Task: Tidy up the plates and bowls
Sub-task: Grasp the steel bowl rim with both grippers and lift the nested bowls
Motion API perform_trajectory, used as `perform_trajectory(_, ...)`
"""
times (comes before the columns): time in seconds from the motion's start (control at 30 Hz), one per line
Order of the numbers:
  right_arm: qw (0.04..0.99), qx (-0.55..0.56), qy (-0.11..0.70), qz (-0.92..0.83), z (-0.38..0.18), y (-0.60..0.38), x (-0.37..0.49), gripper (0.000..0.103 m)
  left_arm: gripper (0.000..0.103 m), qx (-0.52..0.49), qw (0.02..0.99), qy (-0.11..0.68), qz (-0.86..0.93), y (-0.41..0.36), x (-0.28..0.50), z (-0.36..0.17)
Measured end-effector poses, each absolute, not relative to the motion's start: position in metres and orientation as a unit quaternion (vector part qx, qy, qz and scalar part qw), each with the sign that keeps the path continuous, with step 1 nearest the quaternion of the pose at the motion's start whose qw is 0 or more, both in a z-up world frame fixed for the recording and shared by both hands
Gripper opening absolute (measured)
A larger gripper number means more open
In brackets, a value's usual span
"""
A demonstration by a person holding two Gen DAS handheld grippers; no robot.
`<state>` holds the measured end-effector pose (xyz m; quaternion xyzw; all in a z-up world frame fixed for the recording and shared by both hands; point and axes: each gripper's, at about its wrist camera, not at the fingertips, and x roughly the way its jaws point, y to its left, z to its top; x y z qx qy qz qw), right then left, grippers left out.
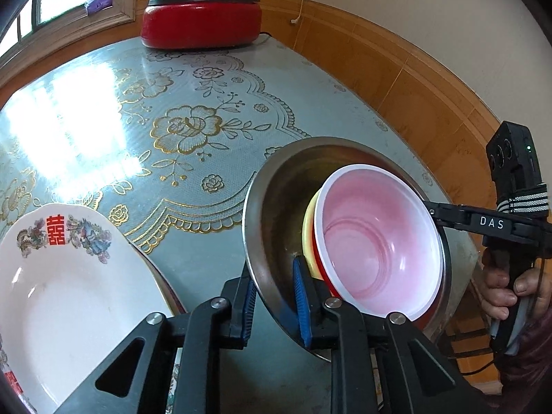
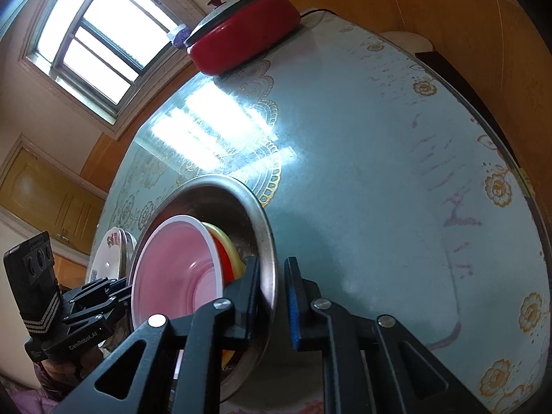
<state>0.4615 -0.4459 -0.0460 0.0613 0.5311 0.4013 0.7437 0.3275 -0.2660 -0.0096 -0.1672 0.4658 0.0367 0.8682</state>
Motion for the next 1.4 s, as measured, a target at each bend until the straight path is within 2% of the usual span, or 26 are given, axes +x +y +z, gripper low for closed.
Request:
perform_trajectory(0.9, 0.741, 0.057, 0.538, 0.398, -0.047, -0.447, 0.460, 0.009, 0.019, -0.150, 0.888, 0.431, 0.054, -0.273, 0.320, 0.001)
perform_trajectory(1.4, 0.743, 0.063, 0.518, 0.419, -0.025, -0.443, 0.456, 0.009, 0.018, -0.155, 0.902, 0.396, 0.066, -0.266, 0.309, 0.023)
